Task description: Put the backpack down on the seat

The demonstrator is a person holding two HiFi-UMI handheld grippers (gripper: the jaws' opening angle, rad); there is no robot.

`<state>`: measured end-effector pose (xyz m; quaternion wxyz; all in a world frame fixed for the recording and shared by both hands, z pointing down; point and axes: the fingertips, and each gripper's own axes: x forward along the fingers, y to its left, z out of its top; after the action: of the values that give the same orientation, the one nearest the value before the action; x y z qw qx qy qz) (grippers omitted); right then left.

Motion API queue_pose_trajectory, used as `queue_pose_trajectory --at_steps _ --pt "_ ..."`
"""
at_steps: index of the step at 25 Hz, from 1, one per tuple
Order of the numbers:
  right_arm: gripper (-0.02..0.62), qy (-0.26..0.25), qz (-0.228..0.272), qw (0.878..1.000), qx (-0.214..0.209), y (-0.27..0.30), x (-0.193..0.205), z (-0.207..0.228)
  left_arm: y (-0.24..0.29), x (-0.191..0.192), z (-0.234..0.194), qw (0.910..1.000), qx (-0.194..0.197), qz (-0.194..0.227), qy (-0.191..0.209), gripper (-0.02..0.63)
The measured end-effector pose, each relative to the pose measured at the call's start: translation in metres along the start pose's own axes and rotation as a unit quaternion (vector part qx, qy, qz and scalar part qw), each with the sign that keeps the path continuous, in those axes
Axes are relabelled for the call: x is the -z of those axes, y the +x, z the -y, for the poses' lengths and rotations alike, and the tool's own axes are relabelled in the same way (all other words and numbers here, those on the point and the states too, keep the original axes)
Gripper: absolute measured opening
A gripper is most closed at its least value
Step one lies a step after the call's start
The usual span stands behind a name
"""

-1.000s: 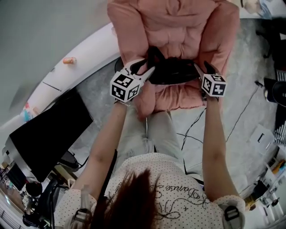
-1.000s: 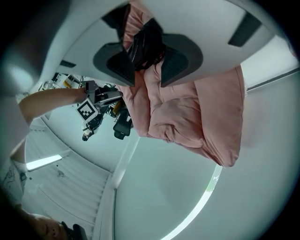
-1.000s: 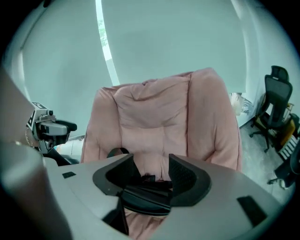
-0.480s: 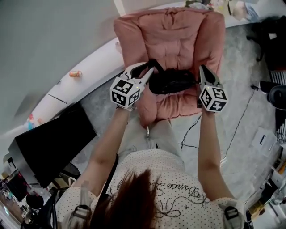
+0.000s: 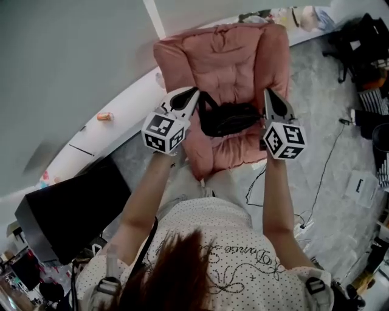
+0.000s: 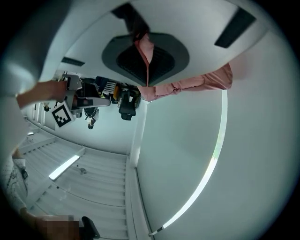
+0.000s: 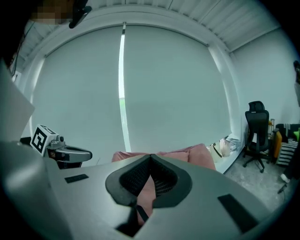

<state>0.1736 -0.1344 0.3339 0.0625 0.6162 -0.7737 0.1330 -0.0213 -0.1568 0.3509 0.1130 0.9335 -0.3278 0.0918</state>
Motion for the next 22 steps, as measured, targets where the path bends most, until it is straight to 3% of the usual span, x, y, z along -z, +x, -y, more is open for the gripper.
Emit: queue_pose_trajectory --at_steps 11,22 --pt "0.011 -0.014 0.070 0.997 -0.013 -0.032 -0.066 -0.047 -0.029 -0.044 0.014 0.9987 -0.022 0.029 0.035 0.005" --pt "0.009 -0.039 0.081 0.995 -0.033 -0.047 -0.071 -0.081 -0.044 -0.076 0.020 0.9961 -0.023 0.059 0.061 0.005"
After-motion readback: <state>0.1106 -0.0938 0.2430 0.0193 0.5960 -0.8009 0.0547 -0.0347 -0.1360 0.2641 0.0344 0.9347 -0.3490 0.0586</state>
